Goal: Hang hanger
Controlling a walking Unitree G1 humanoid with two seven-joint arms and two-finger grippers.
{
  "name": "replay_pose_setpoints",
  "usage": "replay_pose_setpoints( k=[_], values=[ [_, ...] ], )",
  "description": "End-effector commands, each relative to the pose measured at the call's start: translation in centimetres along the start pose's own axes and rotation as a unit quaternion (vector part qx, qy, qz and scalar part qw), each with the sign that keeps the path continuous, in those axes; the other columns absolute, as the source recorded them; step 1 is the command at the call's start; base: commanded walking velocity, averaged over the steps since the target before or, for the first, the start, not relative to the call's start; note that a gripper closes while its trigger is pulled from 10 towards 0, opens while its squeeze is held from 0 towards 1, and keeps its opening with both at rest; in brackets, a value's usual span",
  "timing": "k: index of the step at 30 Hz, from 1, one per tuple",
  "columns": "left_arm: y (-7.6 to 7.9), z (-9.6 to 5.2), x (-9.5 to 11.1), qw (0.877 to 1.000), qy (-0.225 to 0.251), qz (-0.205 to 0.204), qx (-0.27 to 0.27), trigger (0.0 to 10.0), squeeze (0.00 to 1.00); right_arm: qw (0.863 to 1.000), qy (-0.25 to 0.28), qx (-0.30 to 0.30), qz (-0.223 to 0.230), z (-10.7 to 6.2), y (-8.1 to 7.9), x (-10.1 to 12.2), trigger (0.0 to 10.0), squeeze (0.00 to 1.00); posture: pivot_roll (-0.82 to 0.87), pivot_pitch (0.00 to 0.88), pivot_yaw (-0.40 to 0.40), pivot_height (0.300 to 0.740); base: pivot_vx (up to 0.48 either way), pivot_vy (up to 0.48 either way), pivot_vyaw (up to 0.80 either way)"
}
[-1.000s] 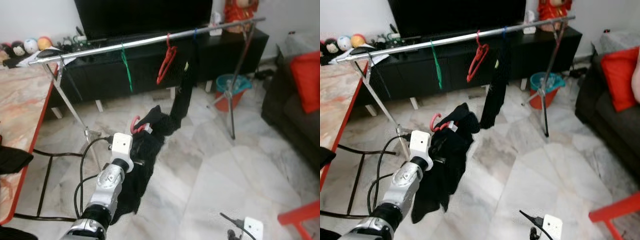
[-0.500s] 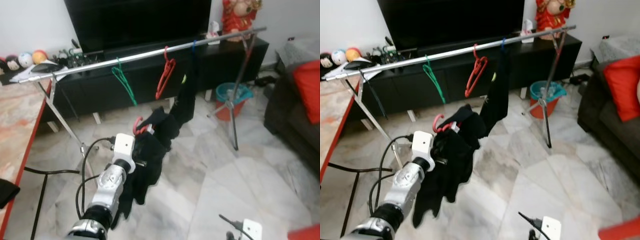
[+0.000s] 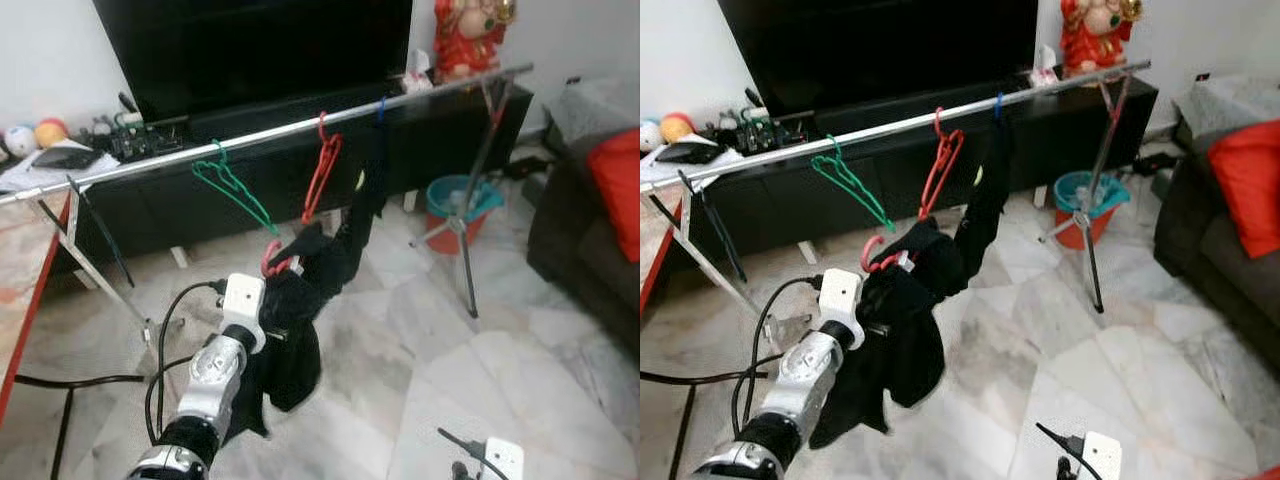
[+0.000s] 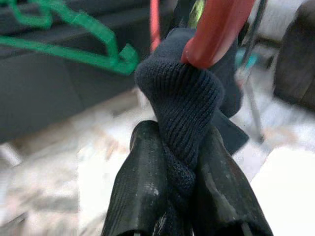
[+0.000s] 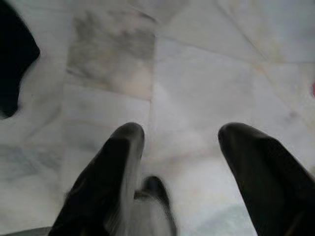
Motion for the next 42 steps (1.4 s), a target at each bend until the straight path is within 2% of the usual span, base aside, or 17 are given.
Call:
replay_pose_setpoints(
  k=[1,10,19,25,32,42],
  values=[
    [0.5,0.0,0.1,1.0,0.004,0.018,-0.019,10.0,0.0,1.0,-0.014,-0.006,-0.006,-0.3,0.7,-1.0,10.0,0.0,-0.22,0.0,0.069,0.74,0.0,0.0,0.0],
    [0.6,-0.7,-1.1,0.999,-0.015,0.033,-0.034,10.0,0.0,1.0,-0.015,-0.004,-0.01,-0.2,0.7,-0.9,10.0,0.0,-0.22,0.0,0.066,0.74,0.0,0.0,0.0],
    [1.4,-0.3,-0.8,0.999,-0.016,0.029,-0.025,10.0,0.0,1.0,-0.016,-0.001,-0.011,-0.2,0.6,-1.0,10.0,0.0,-0.23,0.0,0.069,0.74,0.0,0.0,0.0],
    [1.0,-0.1,-0.5,1.0,-0.013,0.015,-0.004,10.0,0.0,1.0,-0.016,0.0,-0.008,-0.2,0.5,-1.0,10.0,0.0,-0.23,0.0,0.07,0.74,0.0,0.0,0.0],
    [0.8,-0.1,-0.6,1.0,-0.015,0.018,0.001,10.0,0.0,1.0,-0.018,0.004,-0.009,-0.2,0.4,-1.1,10.0,0.0,-0.23,0.0,0.073,0.74,0.0,0.0,0.0],
    [1.0,-0.2,-1.0,1.0,-0.024,0.02,0.005,10.0,0.0,1.0,-0.021,0.005,-0.011,-0.2,0.4,-1.1,10.0,0.0,-0.23,0.0,0.071,0.74,0.288,0.0,0.0]
  ],
)
Point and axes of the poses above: a point about 5 cm out from each wrist's last joint towards the gripper, its own z axis pointing out of the wrist towards the gripper, its own x axis along the axis of the wrist's last joint, y = z × x, the point moved 6 cm from there along z, pointing out of the wrist towards the gripper, and after that the axes turned 11 degrees about z, right-handed, at the moved point
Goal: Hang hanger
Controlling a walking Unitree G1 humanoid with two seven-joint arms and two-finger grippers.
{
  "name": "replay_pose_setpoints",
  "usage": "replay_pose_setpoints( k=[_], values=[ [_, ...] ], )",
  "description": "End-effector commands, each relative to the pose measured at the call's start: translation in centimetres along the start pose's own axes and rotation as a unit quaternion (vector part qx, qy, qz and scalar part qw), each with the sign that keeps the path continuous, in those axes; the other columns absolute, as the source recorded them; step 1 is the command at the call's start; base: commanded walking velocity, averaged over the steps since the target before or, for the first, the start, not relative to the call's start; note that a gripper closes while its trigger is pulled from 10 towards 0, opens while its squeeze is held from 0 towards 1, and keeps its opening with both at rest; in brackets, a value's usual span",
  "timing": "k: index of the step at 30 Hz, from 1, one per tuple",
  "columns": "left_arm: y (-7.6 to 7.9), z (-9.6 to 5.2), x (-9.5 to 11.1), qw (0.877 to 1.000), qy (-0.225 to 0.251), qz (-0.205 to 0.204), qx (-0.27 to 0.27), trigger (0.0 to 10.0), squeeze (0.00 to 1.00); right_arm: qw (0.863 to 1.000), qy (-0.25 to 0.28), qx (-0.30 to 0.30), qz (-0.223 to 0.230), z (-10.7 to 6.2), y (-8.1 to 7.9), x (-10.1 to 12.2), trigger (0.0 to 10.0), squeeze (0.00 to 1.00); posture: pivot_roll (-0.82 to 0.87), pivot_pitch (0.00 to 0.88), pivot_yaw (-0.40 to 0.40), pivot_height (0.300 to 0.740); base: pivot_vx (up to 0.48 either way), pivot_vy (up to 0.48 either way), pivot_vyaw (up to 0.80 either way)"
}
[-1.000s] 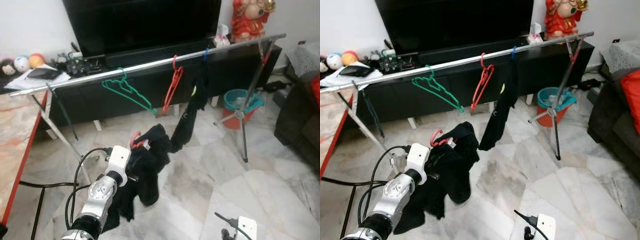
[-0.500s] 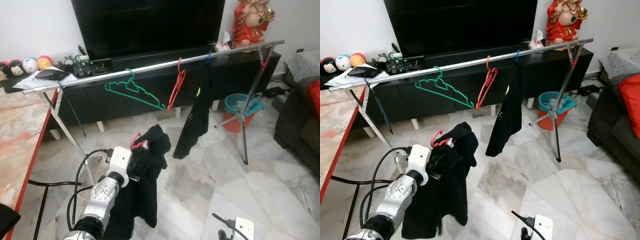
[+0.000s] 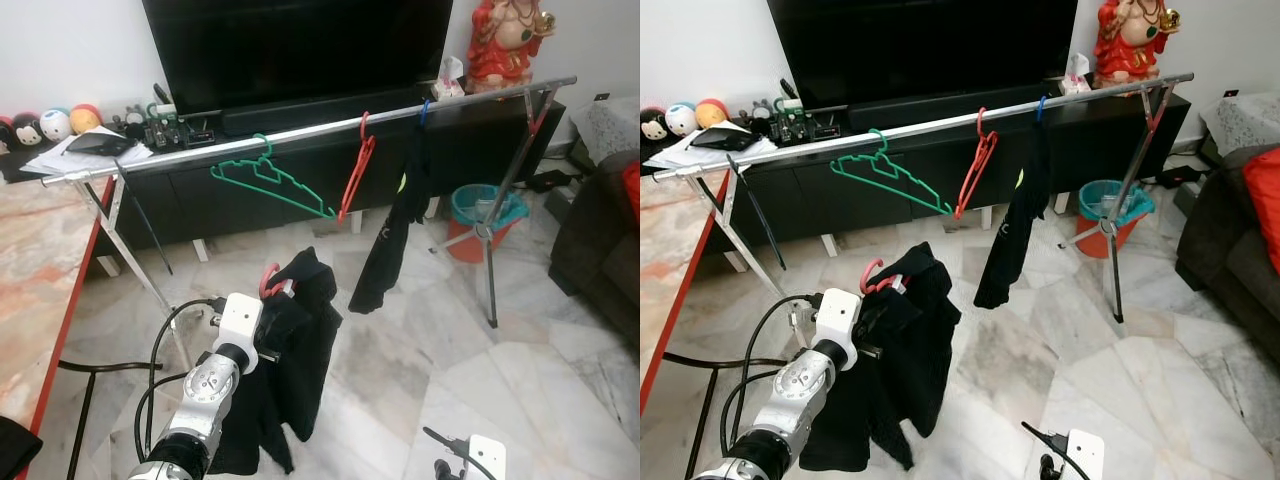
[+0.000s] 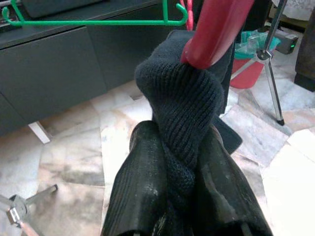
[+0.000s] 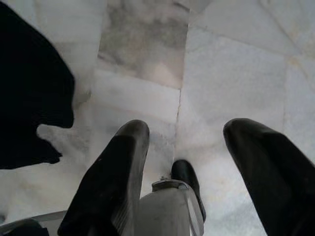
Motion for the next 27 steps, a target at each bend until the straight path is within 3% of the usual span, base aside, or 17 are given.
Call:
replay_pose_setpoints(
  k=[1,18,27],
  values=[
    [-0.44,0.19,0.11,1.0,-0.003,0.006,0.006,10.0,0.0,1.0,-0.007,0.0,-0.001,-0.04,0.05,-0.32,10.0,0.0,-0.23,0.0,0.071,0.74,0.304,0.0,0.0],
    [-0.84,0.23,-0.11,1.0,-0.011,0.011,0.015,10.0,0.0,1.0,-0.008,0.004,-0.001,-0.02,-0.02,-0.3,10.0,0.0,-0.23,0.0,0.07,0.74,0.317,0.0,0.0],
    [-0.08,0.08,-0.22,1.0,-0.01,0.025,-0.002,10.0,0.0,1.0,-0.011,0.008,-0.003,-0.02,-0.11,-0.36,10.0,0.0,-0.23,0.0,0.07,0.74,0.0,0.0,0.0]
  ],
)
Point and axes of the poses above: a point about 5 cm out from each wrist's last joint towards the gripper, its own z axis pointing out of the wrist towards the gripper, its own x axis along the axis of the wrist's last joint, y = z × x, the point moved 6 cm from there along z, pointing out of the wrist towards the gripper, and after that the axes turned 11 degrees about z, right-handed, at the moved point
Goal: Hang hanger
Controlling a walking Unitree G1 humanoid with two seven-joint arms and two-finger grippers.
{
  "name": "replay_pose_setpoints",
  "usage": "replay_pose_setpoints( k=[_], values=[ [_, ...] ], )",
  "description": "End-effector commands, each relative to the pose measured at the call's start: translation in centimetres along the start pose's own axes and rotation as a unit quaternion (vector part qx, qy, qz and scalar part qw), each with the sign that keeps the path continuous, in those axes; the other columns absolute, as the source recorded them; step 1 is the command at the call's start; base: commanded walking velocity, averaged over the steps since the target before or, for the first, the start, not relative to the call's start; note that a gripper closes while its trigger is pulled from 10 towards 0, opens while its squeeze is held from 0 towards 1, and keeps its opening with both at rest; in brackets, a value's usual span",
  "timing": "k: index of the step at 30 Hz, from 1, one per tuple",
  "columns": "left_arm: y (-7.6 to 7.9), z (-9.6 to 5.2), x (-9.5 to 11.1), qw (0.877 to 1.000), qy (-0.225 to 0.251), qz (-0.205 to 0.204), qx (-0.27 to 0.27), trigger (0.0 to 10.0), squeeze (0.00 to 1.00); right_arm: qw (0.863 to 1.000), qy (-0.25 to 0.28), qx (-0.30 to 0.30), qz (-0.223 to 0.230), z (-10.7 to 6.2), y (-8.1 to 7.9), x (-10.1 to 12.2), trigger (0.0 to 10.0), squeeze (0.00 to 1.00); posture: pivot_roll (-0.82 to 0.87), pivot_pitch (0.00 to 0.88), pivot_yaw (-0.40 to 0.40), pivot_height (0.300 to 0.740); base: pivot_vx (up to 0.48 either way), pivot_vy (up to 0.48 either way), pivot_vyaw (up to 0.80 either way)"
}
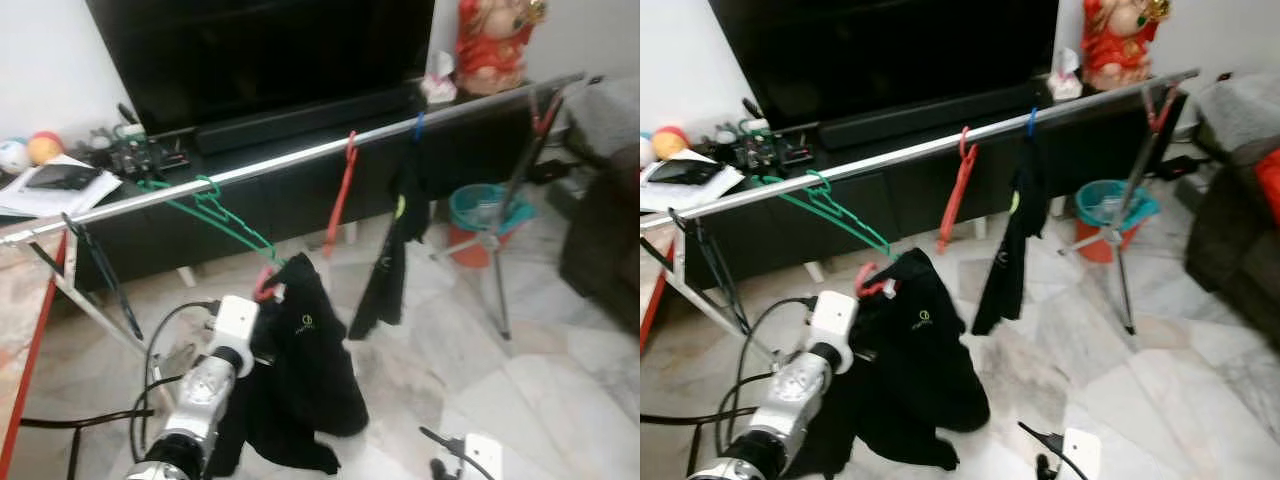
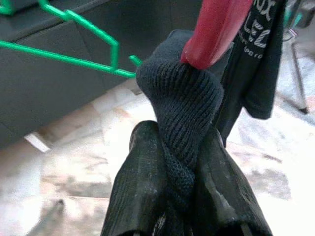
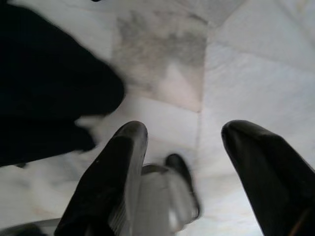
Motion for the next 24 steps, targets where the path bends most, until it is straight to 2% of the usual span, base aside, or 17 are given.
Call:
replay_pose_setpoints(
  k=[1,7,12,15,19,24],
  values=[
    [-1.4,-0.3,0.0,1.0,0.003,0.012,0.016,10.0,0.0,1.0,-0.011,0.005,0.0,-0.1,-0.4,-0.7,10.0,0.0,-0.23,0.0,0.07,0.74,0.0,0.0,0.0],
    [-1.5,-0.5,-0.3,1.0,-0.005,0.021,0.019,10.0,0.0,1.0,-0.011,0.007,-0.001,-0.1,-0.4,-0.7,10.0,0.0,-0.23,0.0,0.07,0.74,0.0,0.0,0.0],
    [-1.1,-0.8,-0.2,0.999,0.001,0.038,0.005,10.0,0.0,1.0,-0.011,0.009,-0.004,-0.1,-0.5,-0.7,10.0,0.0,-0.23,0.0,0.07,0.74,0.0,0.0,0.0],
    [-0.7,-1.1,-0.1,0.999,0.011,0.044,-0.015,10.0,0.0,1.0,-0.012,0.011,-0.007,-0.1,-0.5,-0.6,10.0,0.0,-0.23,0.0,0.07,0.74,0.0,0.0,0.0],
    [0.5,-1.8,0.6,0.994,0.037,0.066,-0.079,10.0,0.0,1.0,-0.012,0.011,-0.008,-0.1,-0.6,-0.7,10.0,0.0,-0.23,0.0,0.071,0.74,0.0,0.0,0.0],
    [0.3,-1.7,0.9,0.993,0.037,0.076,-0.088,10.0,0.0,1.0,-0.013,0.011,-0.008,-0.1,-0.5,-0.7,10.0,0.0,-0.22,0.0,0.072,0.74,0.0,0.0,0.0]
  ],
)
Point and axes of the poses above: a point about 5 cm out from each wrist's last joint towards the gripper, its own z axis pointing out of the wrist towards the gripper, its own x axis along the axis of the wrist's last joint, y = z × x, the point moved 6 cm from there along z, pointing out of the wrist towards the gripper, and after that the axes turned 11 degrees about z, right-handed, at the moved point
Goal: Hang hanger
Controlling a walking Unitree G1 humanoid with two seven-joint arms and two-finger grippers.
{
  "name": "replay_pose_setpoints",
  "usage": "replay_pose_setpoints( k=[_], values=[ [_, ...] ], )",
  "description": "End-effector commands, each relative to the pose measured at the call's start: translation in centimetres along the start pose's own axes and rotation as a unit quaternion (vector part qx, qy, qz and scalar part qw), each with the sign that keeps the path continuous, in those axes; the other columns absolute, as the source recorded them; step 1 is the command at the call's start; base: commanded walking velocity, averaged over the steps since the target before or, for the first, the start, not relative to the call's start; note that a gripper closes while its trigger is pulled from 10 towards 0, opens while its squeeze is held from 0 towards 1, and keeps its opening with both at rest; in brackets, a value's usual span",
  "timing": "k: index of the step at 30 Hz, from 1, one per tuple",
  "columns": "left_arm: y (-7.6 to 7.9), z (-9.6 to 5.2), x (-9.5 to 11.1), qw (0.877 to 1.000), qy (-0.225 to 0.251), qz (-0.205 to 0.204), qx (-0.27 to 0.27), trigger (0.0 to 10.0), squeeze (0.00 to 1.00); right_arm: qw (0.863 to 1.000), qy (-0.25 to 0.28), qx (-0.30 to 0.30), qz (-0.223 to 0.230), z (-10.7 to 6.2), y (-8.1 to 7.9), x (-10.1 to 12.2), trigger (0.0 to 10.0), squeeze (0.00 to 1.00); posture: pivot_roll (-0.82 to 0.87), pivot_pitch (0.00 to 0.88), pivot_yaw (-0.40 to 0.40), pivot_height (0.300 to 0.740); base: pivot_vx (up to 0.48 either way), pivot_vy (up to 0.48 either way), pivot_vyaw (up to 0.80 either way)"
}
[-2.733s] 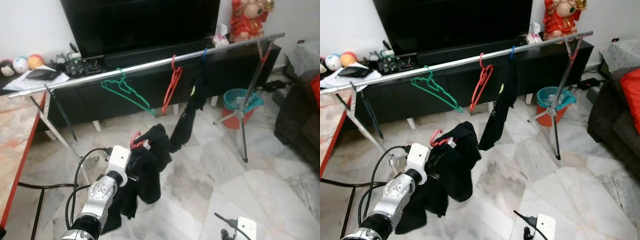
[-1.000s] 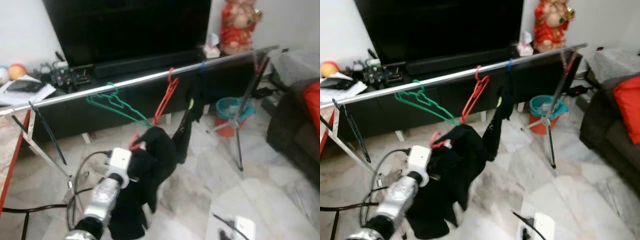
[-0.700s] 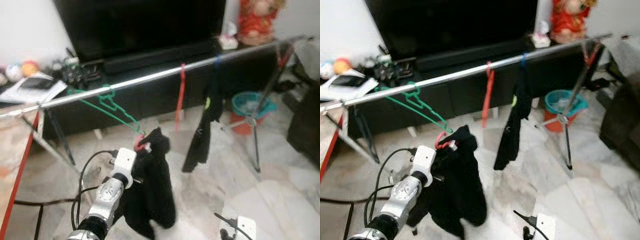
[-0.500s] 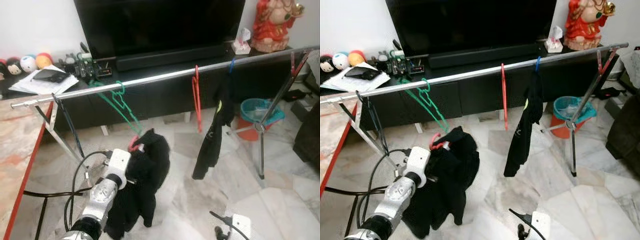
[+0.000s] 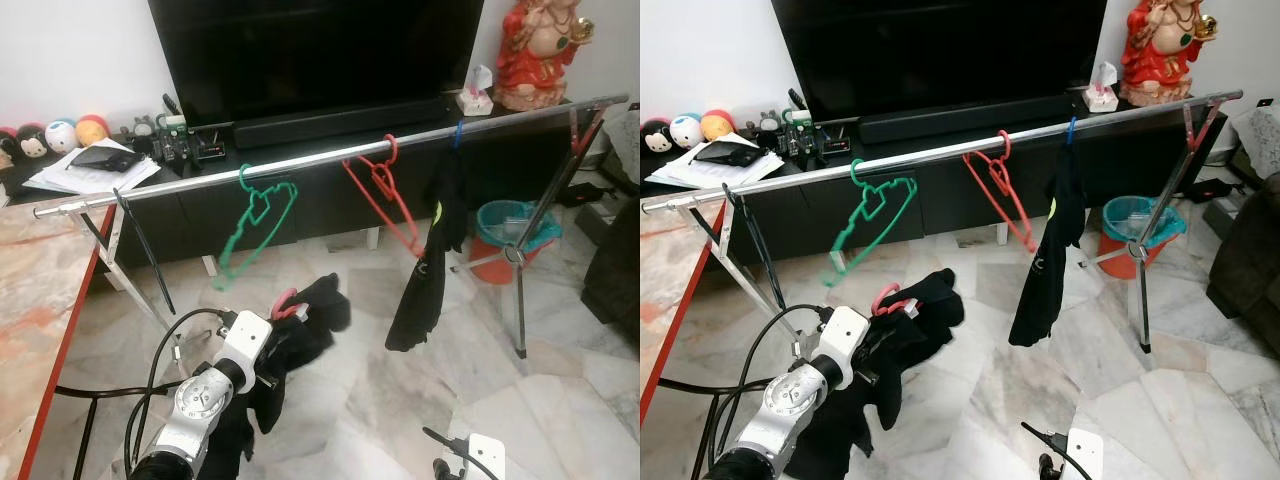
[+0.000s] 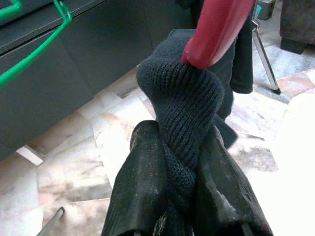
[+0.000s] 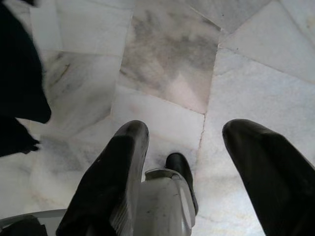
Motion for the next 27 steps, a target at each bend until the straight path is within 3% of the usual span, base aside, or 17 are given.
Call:
replay_pose_setpoints(
  k=[1,5,10,15,27],
  values=[
    [-1.2,0.5,1.3,1.0,0.012,0.015,0.014,10.0,0.0,1.0,-0.007,0.002,-0.003,0.0,-0.2,-0.4,10.0,0.0,-0.22,0.0,0.072,0.74,0.0,0.0,0.0],
    [-2.9,2.3,3.4,0.998,0.013,0.003,0.06,10.0,0.0,1.0,-0.008,0.002,-0.003,0.0,-0.1,-0.4,10.0,0.0,-0.22,0.0,0.072,0.74,0.0,0.0,0.0],
    [-3.0,4.2,5.6,0.997,0.022,-0.002,0.07,10.0,0.0,1.0,-0.008,0.002,-0.004,0.0,-0.2,-0.4,10.0,0.0,-0.22,0.0,0.071,0.74,0.0,0.0,0.0],
    [-2.8,5.2,6.2,0.998,0.013,-0.002,0.066,10.0,0.0,1.0,-0.007,0.001,0.0,0.0,-0.3,-0.4,10.0,0.0,-0.23,0.0,0.079,0.74,0.0,0.0,0.0],
    [-3.9,5.2,5.5,0.996,-0.009,-0.006,0.089,10.0,0.0,1.0,-0.01,0.0,-0.002,0.0,-0.3,-0.5,10.0,0.0,-0.22,0.0,0.081,0.74,0.193,0.0,0.0]
  ],
)
Point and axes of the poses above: a point about 5 cm out from each wrist's last joint towards the gripper, its own z axis pointing out of the wrist towards the gripper, its own x axis along the axis of the wrist's last joint, y = z × x, the point moved 6 cm from there along z, pointing out of the wrist towards the gripper, and after that the axes turned 11 degrees about z, right-handed, at the moved point
